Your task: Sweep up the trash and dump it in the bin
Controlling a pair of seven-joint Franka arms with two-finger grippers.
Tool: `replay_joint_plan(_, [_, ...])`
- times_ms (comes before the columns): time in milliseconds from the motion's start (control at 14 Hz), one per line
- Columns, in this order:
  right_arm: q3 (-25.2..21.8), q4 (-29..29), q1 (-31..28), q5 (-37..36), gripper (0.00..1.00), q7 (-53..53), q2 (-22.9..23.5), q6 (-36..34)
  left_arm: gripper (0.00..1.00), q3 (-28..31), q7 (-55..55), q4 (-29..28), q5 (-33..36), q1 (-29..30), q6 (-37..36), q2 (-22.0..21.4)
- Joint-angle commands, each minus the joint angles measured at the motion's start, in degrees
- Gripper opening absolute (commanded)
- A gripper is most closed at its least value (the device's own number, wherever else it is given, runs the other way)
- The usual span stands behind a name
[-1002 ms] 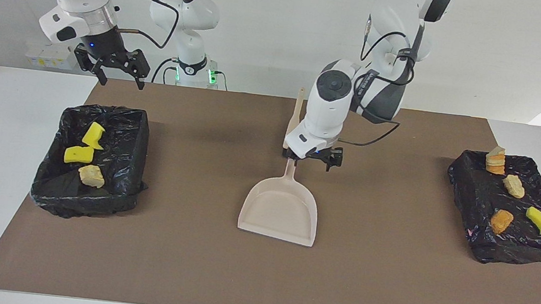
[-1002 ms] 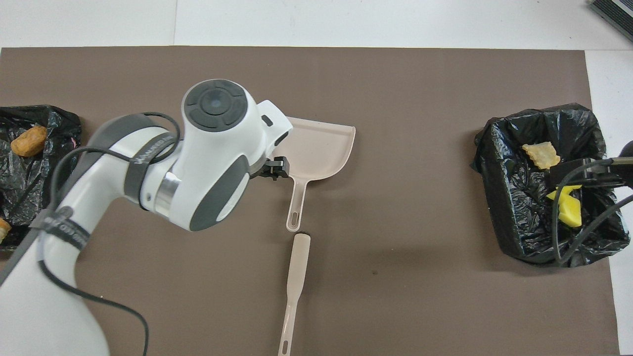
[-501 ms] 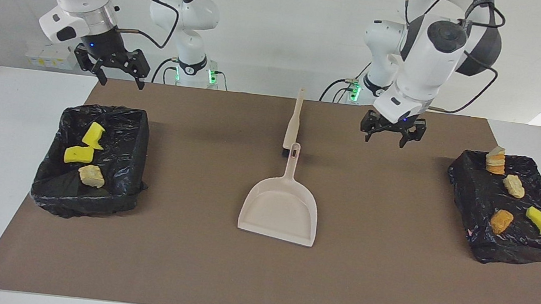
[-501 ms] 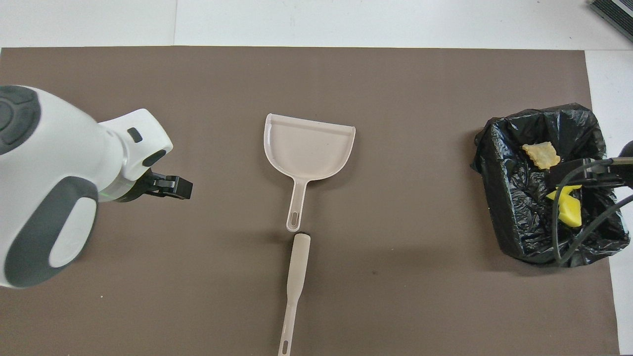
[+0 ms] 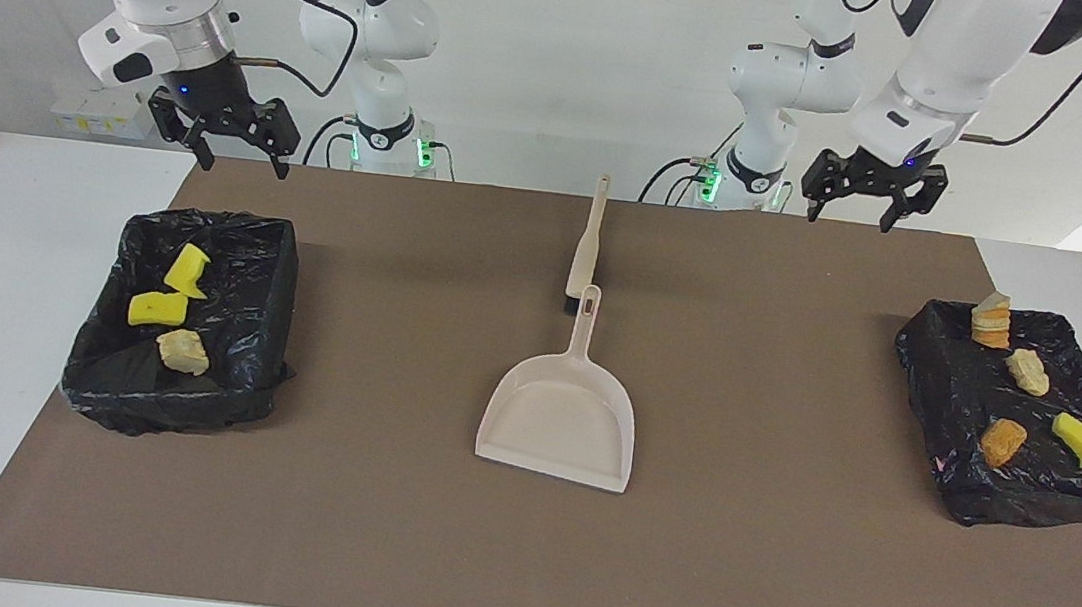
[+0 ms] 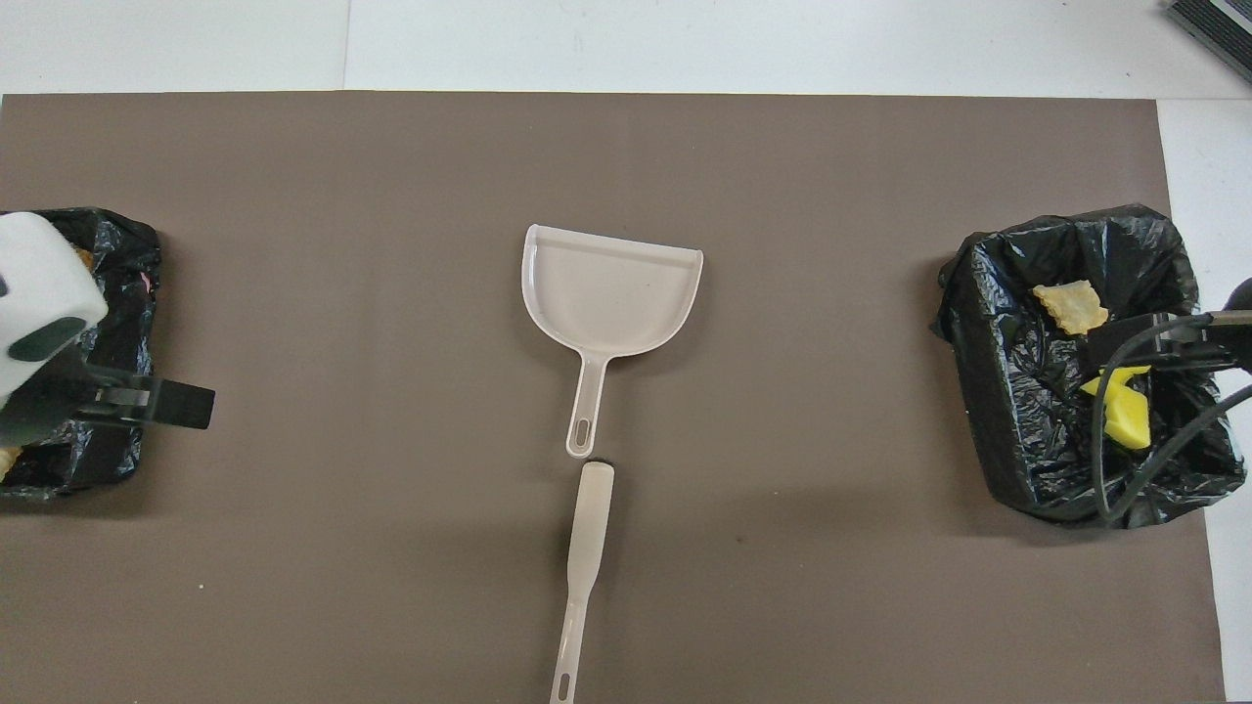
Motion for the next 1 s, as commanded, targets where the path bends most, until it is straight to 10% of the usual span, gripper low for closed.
replay_joint_plan(0, [0.2,0.2,-0.4,1.1,1.0,0.7,0.0,0.8,1.0,0.1,2.2,7.9,-0.4,1.6,-4.9,4.1])
replay_joint_plan(286, [0.2,0.2,-0.4,1.2,1.0,0.7,0.0,0.8,1.0,0.1,4.8,19.0,-0.7,3.7,-11.2,11.4])
replay_joint_plan(930, [0.2,0.2,-0.4,1.1,1.0,0.7,0.0,0.8,1.0,0.1,4.7,12.4,-1.0,4.2,-7.6,6.4])
